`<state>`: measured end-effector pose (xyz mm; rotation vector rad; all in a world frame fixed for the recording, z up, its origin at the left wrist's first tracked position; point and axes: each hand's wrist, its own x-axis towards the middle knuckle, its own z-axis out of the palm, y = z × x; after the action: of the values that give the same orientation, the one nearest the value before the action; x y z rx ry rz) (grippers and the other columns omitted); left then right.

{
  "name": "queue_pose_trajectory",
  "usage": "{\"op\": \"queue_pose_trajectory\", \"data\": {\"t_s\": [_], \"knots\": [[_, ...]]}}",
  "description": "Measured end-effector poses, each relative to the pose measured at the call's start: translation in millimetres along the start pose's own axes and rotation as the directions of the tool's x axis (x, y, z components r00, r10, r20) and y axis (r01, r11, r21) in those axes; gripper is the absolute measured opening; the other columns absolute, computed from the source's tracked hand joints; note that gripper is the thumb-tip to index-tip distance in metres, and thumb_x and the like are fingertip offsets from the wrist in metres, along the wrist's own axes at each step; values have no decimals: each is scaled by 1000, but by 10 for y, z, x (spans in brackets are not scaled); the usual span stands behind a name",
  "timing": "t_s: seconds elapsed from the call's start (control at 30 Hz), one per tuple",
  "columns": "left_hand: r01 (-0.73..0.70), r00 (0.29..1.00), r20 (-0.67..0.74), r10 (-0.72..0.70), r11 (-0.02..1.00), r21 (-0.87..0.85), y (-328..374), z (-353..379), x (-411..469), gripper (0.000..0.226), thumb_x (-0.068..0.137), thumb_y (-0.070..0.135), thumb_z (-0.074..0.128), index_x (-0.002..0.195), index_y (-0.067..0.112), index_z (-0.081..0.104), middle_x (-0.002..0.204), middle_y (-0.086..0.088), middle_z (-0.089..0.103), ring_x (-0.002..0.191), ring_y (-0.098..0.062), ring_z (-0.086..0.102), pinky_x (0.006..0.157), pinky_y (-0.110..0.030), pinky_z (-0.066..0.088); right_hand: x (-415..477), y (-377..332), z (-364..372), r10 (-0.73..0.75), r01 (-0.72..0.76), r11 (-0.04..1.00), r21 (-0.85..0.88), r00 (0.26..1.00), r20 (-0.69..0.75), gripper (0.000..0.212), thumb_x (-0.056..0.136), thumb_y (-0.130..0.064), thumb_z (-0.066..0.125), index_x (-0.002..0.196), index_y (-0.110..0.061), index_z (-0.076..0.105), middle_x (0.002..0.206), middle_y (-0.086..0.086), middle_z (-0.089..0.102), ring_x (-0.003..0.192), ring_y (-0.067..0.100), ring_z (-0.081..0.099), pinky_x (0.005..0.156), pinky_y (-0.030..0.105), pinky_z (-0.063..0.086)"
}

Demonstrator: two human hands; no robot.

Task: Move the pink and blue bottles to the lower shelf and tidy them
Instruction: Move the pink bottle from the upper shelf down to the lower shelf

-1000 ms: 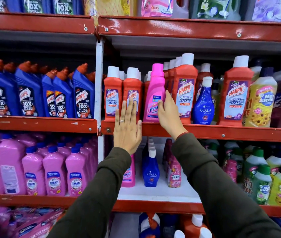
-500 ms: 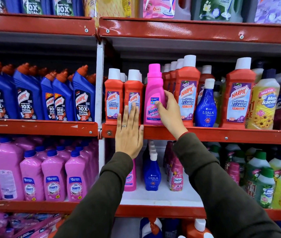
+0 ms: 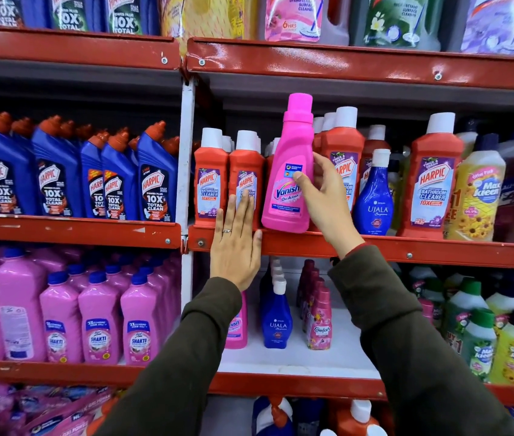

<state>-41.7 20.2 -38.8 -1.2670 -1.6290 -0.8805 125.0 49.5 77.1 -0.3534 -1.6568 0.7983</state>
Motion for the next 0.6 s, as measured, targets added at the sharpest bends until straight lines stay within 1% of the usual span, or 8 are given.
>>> {"op": "queue_pose_trajectory", "data": {"t_s": [0.1, 0.23, 0.3, 0.33, 0.4, 0.43, 0.53, 0.6], "knots": [[9, 1000, -30, -11, 999, -54, 15, -36, -114, 60, 105, 30, 21, 161, 9, 15, 171, -5, 10, 159, -23, 1, 130, -41, -2, -212, 37, -90, 26, -28, 998, 57, 999, 32, 47, 99, -13, 60, 144, -9, 47, 137, 11, 63, 123, 21, 64, 101, 40, 58], [13, 999, -30, -15, 998, -68, 61, -5, -465, 60, 104, 29, 21, 161, 10, 13, 171, -5, 10, 159, -22, -1, 129, -38, -8, -615, 231, -155, 56, -61, 991, 116, 997, 49, 45, 97, -7, 62, 140, -5, 51, 131, 12, 67, 121, 24, 66, 105, 42, 54], [41, 999, 6, -40, 995, -86, 71, 39, -703, 61, 105, 31, 15, 161, 9, 13, 171, -5, 9, 159, -21, -1, 128, -37, -9, -869, 391, -156, 76, -83, 989, 124, 995, 58, 45, 95, -7, 65, 139, -8, 53, 131, 11, 67, 121, 23, 67, 102, 38, 55], [60, 998, 30, -57, 994, -97, 68, 71, -838, 61, 105, 32, 13, 161, 9, 13, 171, -6, 8, 159, -21, -1, 128, -36, -9, -1006, 484, -145, 82, -89, 988, 123, 995, 65, 46, 95, -9, 66, 139, -10, 54, 131, 9, 68, 120, 20, 67, 98, 33, 56], [99, 993, 78, -92, 991, -94, 50, 134, -1132, 61, 105, 32, 15, 161, 9, 13, 171, -8, 9, 159, -21, 0, 128, -35, -9, -1279, 677, -110, 90, -98, 988, 123, 993, 73, 45, 94, -10, 68, 137, -14, 55, 128, 6, 69, 116, 14, 69, 90, 21, 56], [116, 989, 103, -107, 989, -88, 32, 169, -1278, 61, 105, 30, 19, 161, 8, 14, 171, -9, 12, 159, -22, 1, 128, -35, -8, -1409, 785, -83, 105, -114, 985, 126, 991, 78, 45, 93, -9, 68, 136, -15, 56, 127, 6, 70, 114, 13, 70, 88, 19, 56], [167, 970, 193, -149, 982, -82, -34, 272, -1667, 63, 101, 23, 33, 160, 6, 18, 170, -9, 14, 159, -24, 7, 129, -37, -3, -1730, 1125, 10, 169, -183, 973, 144, 980, 102, 43, 93, -9, 67, 134, -18, 56, 128, 7, 70, 114, 13, 70, 89, 21, 57], [195, 951, 253, -176, 979, -55, -71, 323, -1882, 65, 99, 20, 37, 160, 5, 18, 170, -9, 13, 158, -25, 10, 130, -38, 0, -1868, 1330, 70, 203, -216, 970, 114, 972, 117, 45, 94, -10, 68, 136, -17, 55, 129, 5, 69, 117, 14, 69, 92, 24, 58]]}}
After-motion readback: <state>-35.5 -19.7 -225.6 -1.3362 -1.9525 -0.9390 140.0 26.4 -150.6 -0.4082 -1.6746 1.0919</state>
